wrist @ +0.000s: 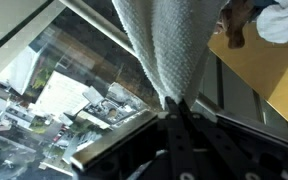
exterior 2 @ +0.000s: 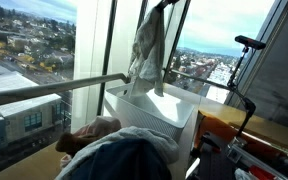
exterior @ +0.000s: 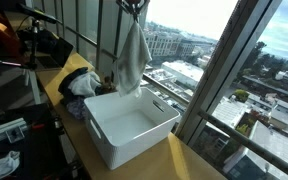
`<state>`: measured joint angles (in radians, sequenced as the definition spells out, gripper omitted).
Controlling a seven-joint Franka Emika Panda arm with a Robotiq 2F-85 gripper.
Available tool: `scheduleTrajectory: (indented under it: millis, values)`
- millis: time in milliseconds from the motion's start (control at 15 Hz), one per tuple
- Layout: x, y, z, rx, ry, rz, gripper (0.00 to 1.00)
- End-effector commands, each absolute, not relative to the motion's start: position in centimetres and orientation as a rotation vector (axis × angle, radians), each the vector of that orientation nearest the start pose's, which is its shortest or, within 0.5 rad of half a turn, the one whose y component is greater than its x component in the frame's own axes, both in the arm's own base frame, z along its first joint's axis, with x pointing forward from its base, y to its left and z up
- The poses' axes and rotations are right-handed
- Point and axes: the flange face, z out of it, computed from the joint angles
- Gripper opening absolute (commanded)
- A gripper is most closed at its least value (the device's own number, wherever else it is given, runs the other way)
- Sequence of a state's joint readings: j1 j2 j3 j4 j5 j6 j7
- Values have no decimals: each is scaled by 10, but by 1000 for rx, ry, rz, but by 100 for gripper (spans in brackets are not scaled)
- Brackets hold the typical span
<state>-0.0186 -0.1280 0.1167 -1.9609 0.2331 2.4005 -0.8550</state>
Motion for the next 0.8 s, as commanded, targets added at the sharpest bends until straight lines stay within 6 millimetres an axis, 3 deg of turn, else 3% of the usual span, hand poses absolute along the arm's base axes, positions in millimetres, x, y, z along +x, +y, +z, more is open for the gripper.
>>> scheduleTrajectory:
  millis: [0, 200, 333, 733]
  values:
    - [529, 120, 628, -2700, -1320, -970, 1]
    - [505, 162, 627, -2639, -1406, -957, 1]
    - [493, 179, 611, -2613, -1441, -916, 1]
    - [464, 214, 528, -2578, -1530, -676, 1]
